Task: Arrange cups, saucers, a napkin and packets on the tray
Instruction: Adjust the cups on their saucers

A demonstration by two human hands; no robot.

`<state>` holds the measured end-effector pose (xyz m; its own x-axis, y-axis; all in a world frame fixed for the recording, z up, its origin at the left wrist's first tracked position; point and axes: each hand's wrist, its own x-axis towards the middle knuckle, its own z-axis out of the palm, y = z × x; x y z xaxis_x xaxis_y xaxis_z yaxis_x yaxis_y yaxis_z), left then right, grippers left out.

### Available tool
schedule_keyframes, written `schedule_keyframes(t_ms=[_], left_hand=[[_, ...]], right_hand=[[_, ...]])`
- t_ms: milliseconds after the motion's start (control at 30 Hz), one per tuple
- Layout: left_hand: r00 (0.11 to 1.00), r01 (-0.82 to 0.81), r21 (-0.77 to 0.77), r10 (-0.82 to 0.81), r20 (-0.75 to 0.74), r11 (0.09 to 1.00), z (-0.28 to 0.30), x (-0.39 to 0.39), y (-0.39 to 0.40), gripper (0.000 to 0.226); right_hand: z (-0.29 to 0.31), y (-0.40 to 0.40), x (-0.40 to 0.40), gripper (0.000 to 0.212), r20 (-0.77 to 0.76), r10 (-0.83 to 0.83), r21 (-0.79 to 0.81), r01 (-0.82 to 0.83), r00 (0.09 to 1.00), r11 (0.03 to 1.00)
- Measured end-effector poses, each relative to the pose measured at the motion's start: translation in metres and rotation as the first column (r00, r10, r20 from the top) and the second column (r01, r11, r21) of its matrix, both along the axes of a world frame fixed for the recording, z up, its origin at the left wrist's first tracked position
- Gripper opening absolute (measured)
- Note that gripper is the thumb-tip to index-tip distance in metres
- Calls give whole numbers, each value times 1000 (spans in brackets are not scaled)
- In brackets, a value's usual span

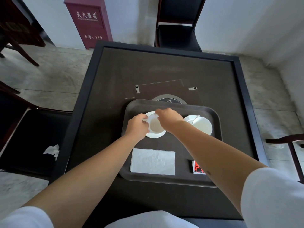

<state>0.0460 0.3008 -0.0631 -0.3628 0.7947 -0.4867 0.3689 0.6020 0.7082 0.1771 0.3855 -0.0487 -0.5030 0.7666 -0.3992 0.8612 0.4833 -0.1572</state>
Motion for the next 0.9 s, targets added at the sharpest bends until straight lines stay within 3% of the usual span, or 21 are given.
schedule_keyframes(t_ms=[233,400,467,533,600,767,900], left_hand=[[997,-34,106,41,-63,994,-3,4,-13,33],[987,-133,36,136,-85,990,-14,13,-18,40],[967,-248,-11,249,50,969,-16,14,-16,30],[930,-323,-47,327,169,945,-17,17,-15,16],[918,-348,-46,350,184,936,-16,17,-14,12],[914,-351,-22,347,208,936,-10,13,-10,23],[968,-202,23,196,160,979,-9,12,-11,37]], right_hand=[[-8,-5,8,20,-88,-247,-74,241,965,968],[-10,-17,15,58,-174,-360,-186,329,917,926],[-10,-21,19,57,-218,-442,-253,387,870,887],[-10,-25,21,43,-240,-453,-268,390,858,881],[-8,-25,23,26,-240,-423,-233,371,874,899],[-5,-14,22,22,-171,-437,-237,394,883,888],[-12,-24,23,43,-246,-624,-470,472,742,746]])
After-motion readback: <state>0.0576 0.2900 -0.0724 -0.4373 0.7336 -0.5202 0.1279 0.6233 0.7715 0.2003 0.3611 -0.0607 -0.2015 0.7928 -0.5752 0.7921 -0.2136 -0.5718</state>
